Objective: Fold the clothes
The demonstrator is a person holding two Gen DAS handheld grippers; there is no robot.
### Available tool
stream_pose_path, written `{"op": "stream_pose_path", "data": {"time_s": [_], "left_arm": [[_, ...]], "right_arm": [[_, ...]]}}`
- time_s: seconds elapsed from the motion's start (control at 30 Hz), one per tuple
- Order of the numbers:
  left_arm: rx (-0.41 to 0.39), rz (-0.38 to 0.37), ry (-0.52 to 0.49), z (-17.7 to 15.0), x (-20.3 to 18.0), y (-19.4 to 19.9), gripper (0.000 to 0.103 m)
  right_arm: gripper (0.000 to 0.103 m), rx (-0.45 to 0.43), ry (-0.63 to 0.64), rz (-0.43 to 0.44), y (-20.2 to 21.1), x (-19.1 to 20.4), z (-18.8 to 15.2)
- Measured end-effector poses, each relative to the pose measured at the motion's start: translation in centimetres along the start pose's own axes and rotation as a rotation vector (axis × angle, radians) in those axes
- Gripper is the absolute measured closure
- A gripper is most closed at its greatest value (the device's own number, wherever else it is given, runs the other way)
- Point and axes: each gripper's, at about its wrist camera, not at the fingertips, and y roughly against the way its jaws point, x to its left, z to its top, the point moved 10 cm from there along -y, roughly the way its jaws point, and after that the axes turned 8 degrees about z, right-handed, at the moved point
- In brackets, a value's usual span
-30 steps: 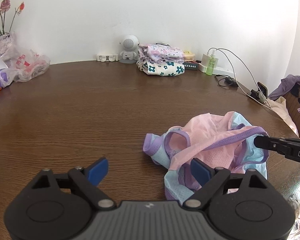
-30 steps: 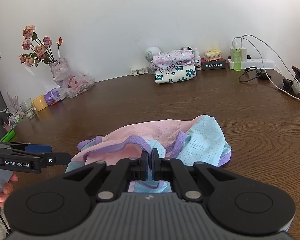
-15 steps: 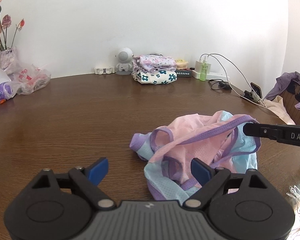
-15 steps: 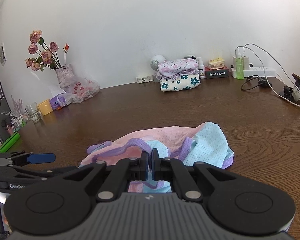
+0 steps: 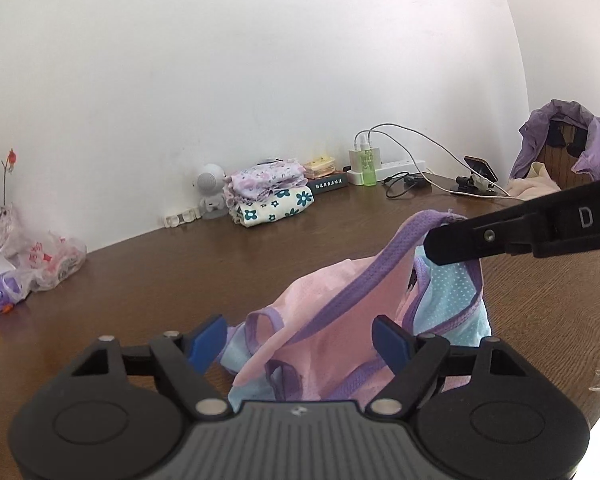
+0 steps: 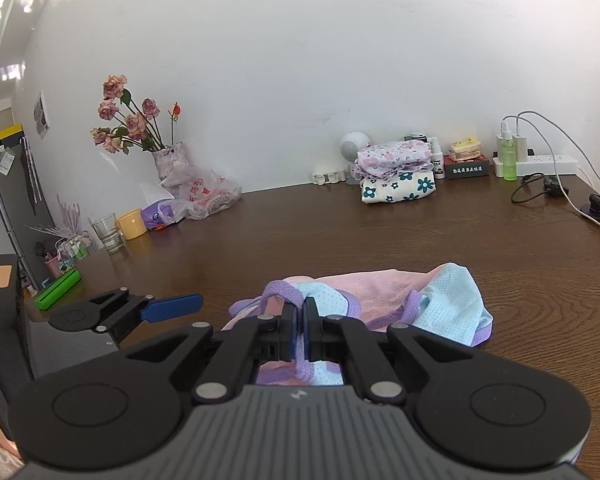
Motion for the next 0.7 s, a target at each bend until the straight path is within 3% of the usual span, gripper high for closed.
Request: {"op": "stream_pose_path", "data": {"time_s": [0.33,0.47,0.53,0.7], "left_arm": [[-0.08,0.066,-0.001,1.3,-0.3,0.8,0.048],[-0.063,0.066,0.004,0.9,0.1,0.6,0.06],[-0.047,0.071,0.008,0.6,0.4,0.4,0.073],[-0.016,0.09,0.022,-0.2,1.5,0.1,0.079]], "right_arm": [[0.1,-0.01,0.012,-0.009,0.2,0.4,-0.4],[0.101,-0.023,0.016,-0.013,0.4,0.5,-0.4],[0.101,-0.028,0.022,-0.011,0.6,0.8,-0.4],[0.101,-0.042,0.042,-0.024,1.1,1.2,-0.4]]}}
